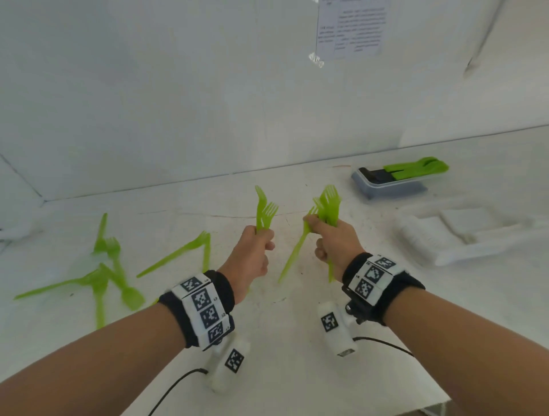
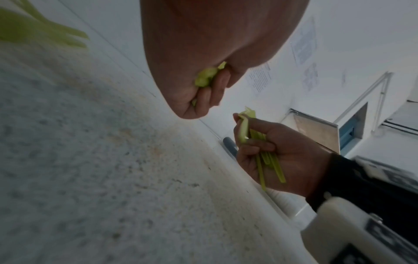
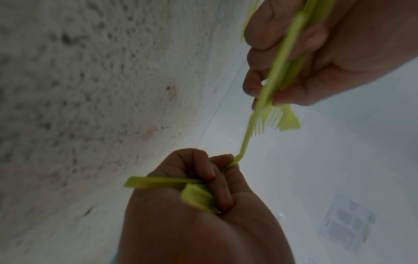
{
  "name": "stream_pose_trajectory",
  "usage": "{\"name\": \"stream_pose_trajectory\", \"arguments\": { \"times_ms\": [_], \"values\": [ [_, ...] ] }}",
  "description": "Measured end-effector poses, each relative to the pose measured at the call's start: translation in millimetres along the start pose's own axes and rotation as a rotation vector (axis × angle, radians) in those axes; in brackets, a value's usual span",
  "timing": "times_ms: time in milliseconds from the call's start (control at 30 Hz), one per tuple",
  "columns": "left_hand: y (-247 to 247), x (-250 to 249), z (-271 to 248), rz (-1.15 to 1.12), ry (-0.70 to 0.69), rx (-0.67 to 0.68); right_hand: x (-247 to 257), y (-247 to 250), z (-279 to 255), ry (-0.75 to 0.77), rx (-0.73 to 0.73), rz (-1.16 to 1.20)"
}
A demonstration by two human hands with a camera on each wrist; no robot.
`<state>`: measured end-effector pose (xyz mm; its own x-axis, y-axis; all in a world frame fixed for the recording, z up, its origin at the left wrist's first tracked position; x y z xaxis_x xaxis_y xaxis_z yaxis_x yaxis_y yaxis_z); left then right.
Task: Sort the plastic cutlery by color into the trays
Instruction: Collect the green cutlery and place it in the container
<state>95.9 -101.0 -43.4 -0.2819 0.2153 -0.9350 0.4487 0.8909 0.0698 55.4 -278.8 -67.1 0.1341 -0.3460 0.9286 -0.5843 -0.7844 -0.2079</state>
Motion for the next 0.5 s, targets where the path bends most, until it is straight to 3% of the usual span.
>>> {"name": "stream_pose_trajectory", "arguments": {
  "times_ms": [200, 400, 500],
  "values": [
    [-44, -7, -5, 0.023, -0.065, 0.106, 6, -8, -11, -0.005, 0.205, 0.034],
    [-53, -8, -10, 0.072, -0.069, 0.046, 13, 37, 11, -0.04, -0.002, 0.127],
    [-51, -9, -8, 0.022, -0.034, 0.014, 19, 50, 18, -0.032, 0.073, 0.164]
  ]
}}
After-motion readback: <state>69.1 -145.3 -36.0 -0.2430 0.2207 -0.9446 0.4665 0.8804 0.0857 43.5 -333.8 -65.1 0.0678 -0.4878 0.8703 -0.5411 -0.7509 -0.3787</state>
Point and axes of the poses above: each hand's wrist, its own z-axis towards the middle knuckle, its own y-axis out of the back of the hand, x = y × z, the point moved 5 cm from there along z, towards the middle knuckle, and after that the axes turned 2 degrees about x, right-handed, at the moved point
